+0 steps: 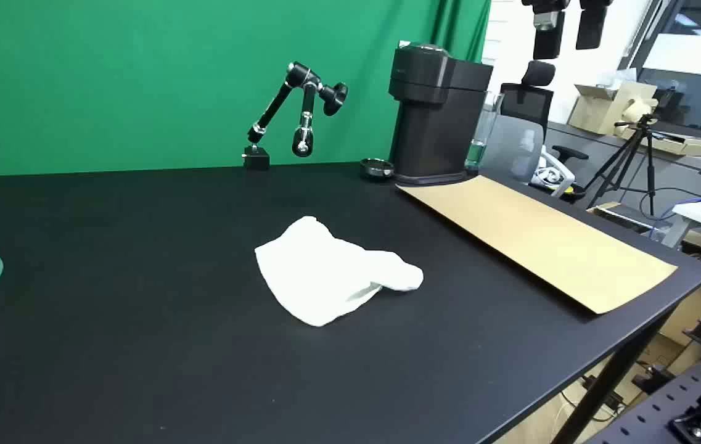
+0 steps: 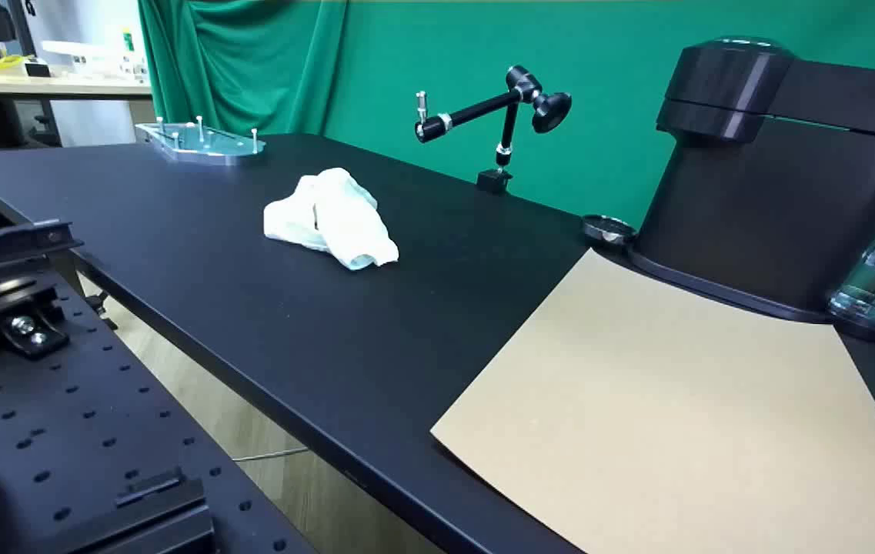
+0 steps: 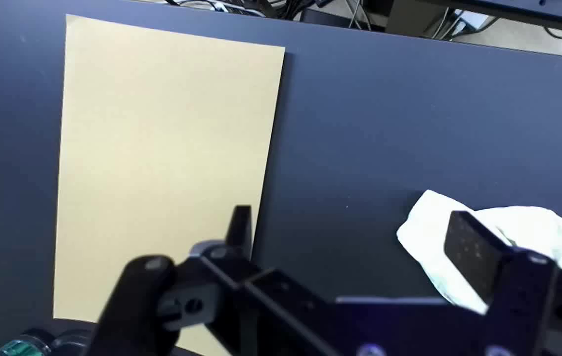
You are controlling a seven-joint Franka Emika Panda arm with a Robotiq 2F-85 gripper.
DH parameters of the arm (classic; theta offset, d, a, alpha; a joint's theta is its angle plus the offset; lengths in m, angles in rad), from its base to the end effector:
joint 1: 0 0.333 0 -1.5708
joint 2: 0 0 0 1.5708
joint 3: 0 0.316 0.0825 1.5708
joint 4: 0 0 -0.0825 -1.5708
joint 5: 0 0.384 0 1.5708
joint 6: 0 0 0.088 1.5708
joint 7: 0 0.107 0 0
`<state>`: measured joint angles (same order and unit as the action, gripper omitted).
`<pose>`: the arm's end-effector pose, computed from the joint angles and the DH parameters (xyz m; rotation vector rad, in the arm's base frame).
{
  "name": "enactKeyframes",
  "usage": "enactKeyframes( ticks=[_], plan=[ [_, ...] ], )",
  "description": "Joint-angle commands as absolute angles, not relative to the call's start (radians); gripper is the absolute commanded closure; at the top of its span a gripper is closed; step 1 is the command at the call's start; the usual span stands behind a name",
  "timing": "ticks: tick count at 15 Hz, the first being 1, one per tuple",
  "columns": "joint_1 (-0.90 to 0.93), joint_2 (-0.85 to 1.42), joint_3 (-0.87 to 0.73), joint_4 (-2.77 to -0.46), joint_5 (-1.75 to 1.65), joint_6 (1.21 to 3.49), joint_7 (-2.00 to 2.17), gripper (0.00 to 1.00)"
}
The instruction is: Hang the white cloth on the black stand
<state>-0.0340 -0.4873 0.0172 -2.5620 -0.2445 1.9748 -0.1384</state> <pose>0.3785 -0.0218 0.4242 2.8987 0.3305 -0.1722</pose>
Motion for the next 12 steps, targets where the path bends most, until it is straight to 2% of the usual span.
enactKeyframes(
  ticks=[1, 12],
  plan=[
    [-0.022, -0.487, 0.006, -2.560, -0.249, 1.972, -0.134, 0.00],
    [-0.010, -0.477, 0.015, -2.571, -0.250, 2.013, -0.132, 0.00]
  ],
)
